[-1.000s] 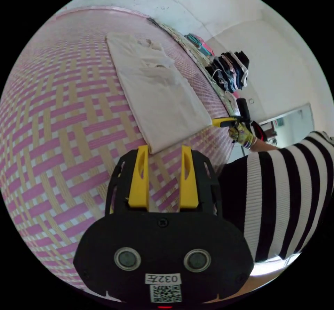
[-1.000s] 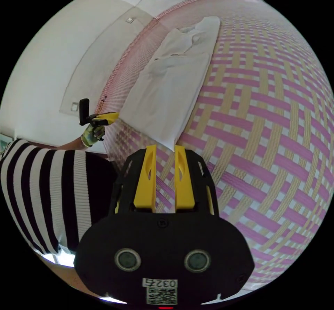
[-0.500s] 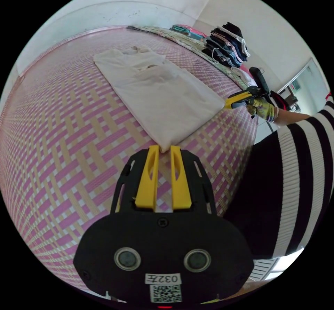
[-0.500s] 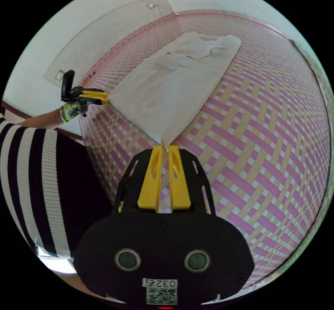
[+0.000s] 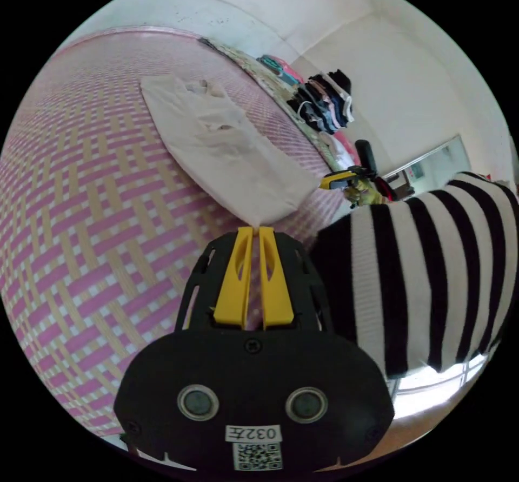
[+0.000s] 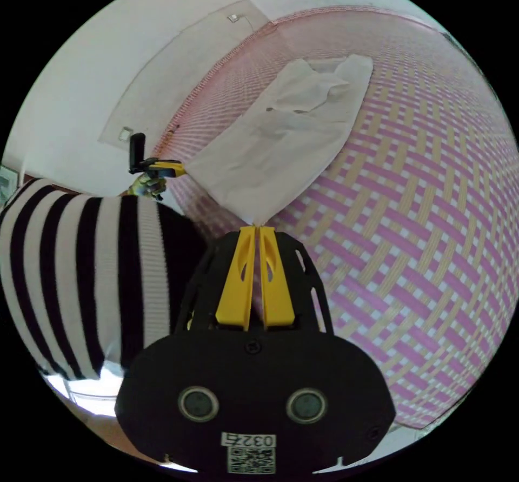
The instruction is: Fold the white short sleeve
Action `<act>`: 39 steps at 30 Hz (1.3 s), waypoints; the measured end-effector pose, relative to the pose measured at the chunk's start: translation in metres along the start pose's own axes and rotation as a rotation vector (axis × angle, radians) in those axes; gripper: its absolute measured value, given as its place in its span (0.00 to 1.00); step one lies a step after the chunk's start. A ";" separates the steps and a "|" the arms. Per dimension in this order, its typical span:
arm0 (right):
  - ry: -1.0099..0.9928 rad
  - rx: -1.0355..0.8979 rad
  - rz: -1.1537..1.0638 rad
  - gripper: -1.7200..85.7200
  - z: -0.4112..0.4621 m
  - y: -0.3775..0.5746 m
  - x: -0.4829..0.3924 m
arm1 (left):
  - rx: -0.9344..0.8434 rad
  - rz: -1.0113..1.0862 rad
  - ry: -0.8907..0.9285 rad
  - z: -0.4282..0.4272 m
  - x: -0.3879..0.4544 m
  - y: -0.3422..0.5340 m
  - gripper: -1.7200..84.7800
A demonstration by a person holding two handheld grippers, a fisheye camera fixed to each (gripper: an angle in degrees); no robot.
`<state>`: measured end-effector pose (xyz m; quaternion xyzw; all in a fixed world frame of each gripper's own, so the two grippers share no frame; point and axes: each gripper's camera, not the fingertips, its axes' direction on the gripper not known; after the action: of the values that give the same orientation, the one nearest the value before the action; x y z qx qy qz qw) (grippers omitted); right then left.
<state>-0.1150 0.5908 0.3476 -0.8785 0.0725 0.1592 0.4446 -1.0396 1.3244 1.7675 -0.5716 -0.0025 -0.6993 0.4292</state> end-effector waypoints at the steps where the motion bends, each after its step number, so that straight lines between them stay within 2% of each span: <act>1: -0.073 -0.007 0.002 0.01 -0.014 0.011 -0.005 | 0.000 0.011 0.052 -0.015 0.009 0.007 0.00; 6: -0.218 -0.062 0.012 0.01 -0.071 0.017 -0.015 | -0.014 0.076 0.161 -0.076 0.035 -0.004 0.00; 14: -0.356 0.042 0.040 0.01 -0.159 -0.117 0.063 | -0.016 0.051 0.300 -0.150 -0.020 -0.154 0.00; 19: -0.402 0.081 0.186 0.01 -0.144 -0.209 0.154 | -0.009 -0.205 0.344 -0.141 -0.111 -0.231 0.00; 23: -0.483 0.063 0.374 0.01 -0.105 -0.241 0.222 | -0.005 -0.414 0.362 -0.125 -0.169 -0.251 0.00; 27: -0.541 0.076 0.400 0.01 -0.102 -0.250 0.242 | 0.048 -0.434 0.438 -0.133 -0.180 -0.263 0.00; 34: -0.626 0.079 0.429 0.02 -0.111 -0.268 0.264 | 0.009 -0.427 0.491 -0.149 -0.181 -0.309 0.00; 37: -0.562 0.084 0.498 0.06 -0.104 -0.272 0.277 | -0.026 -0.510 0.417 -0.148 -0.194 -0.315 0.01; 39: -0.509 0.143 0.509 0.07 -0.115 -0.269 0.276 | 0.032 -0.529 0.421 -0.156 -0.194 -0.313 0.02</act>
<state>0.2409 0.6619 0.5203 -0.7313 0.1867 0.4729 0.4547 -1.3571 1.5601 1.7104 -0.3873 -0.0730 -0.8890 0.2332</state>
